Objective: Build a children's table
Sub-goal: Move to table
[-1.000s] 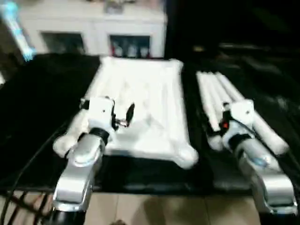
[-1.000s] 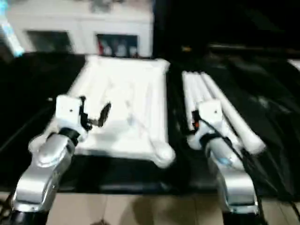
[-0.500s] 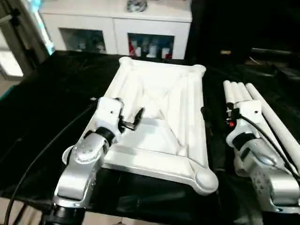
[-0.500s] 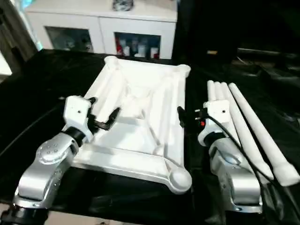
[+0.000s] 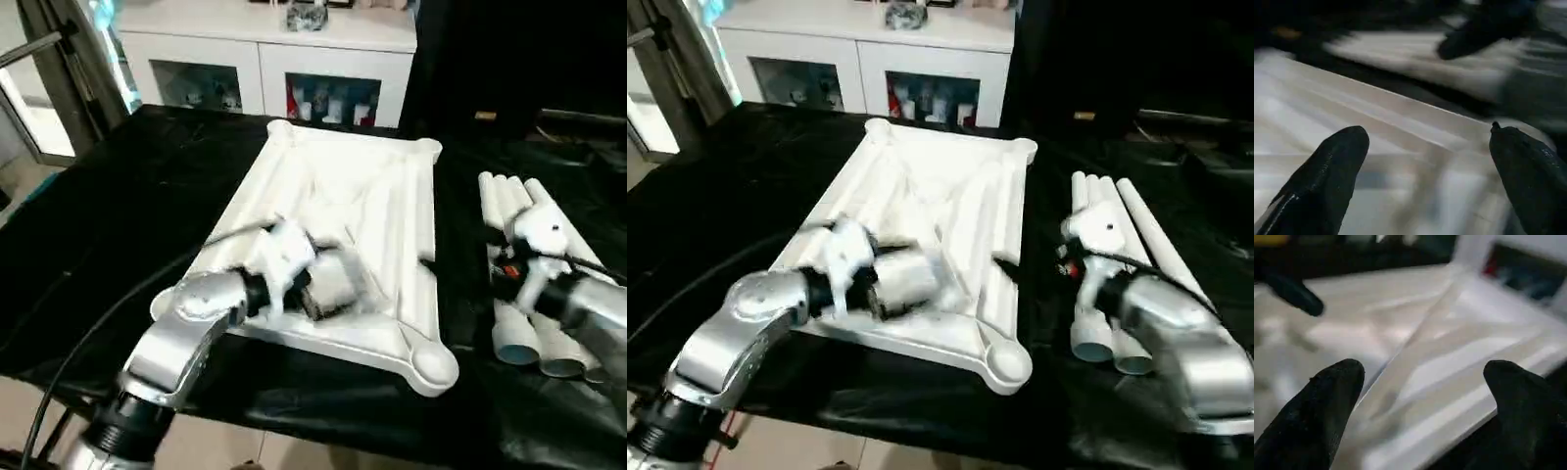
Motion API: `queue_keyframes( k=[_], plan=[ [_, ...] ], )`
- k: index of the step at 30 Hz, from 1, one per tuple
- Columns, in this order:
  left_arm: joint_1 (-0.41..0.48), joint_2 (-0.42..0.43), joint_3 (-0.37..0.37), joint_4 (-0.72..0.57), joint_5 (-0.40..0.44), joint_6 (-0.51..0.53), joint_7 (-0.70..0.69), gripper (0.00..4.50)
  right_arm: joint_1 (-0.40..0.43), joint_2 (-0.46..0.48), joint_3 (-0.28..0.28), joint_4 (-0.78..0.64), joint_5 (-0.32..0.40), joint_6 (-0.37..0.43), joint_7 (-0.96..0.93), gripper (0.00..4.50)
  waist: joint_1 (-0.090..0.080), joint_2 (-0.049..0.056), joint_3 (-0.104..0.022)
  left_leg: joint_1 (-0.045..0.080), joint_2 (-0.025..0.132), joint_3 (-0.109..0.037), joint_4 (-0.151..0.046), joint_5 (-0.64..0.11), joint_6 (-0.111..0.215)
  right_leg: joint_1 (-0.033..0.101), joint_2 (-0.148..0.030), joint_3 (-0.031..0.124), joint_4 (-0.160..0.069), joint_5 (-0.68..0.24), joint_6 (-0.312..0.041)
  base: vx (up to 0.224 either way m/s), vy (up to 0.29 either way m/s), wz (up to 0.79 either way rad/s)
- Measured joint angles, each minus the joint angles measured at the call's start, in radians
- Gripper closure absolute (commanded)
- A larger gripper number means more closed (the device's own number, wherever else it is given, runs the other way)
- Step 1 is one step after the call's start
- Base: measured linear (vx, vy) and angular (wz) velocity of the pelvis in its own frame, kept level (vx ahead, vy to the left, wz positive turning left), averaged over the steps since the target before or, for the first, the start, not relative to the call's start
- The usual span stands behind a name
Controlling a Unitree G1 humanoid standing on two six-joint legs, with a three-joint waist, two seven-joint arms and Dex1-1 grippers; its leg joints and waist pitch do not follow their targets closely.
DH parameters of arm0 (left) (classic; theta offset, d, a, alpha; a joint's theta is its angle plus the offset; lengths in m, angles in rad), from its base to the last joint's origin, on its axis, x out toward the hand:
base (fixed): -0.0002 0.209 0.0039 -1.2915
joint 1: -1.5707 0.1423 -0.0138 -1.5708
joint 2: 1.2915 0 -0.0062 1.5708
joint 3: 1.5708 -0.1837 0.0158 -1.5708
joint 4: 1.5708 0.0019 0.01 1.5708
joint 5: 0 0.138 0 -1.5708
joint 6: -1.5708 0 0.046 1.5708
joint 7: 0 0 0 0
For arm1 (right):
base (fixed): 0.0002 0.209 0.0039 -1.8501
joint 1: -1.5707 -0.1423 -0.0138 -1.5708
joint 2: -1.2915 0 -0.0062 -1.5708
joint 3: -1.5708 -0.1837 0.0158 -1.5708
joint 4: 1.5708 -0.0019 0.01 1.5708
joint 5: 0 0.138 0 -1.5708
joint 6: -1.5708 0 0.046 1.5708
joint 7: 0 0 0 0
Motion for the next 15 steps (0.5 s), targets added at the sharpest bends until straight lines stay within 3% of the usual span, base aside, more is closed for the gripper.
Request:
queue_keyframes(
  k=[3, 7, 15],
  plan=[
    [-0.006, 0.031, -0.067, -0.003, 0.011, 0.015, -0.081, 0.18, 0.012, -0.032, 0.028, -0.001, -0.001, 0.015, 0.057, 0.04, -0.001, 0.0, 0.0, -0.002, 0.006, 0.001, -0.001, 0.005, -0.002, -0.001, 0.004, 0.0, 0.0, 0.001, -0.001, 0.0, 0.0, 0.0],
    [-0.037, 0.03, -0.13, 0.033, 0.069, 0.013, -0.089, 0.36, 0.002, -0.037, 0.048, -0.017, -0.002, 0.022, 0.073, 0.0, 0.0, 0.001, 0.0, -0.002, 0.01, 0.001, -0.002, 0.007, 0.002, -0.001, 0.008, -0.001, 0.0, 0.003, -0.005, 0.0, 0.0, 0.0],
    [-0.05, 0.021, -0.157, 0.088, 0.143, 0.026, -0.023, 1.14, 0.009, -0.019, 0.06, -0.032, -0.002, 0.022, 0.059, 0.0, 0.0, 0.003, -0.001, -0.004, 0.011, 0.001, -0.004, 0.007, 0.002, -0.001, 0.009, -0.003, -0.005, 0.002, -0.005, 0.0, 0.0, 0.0]
  ],
)
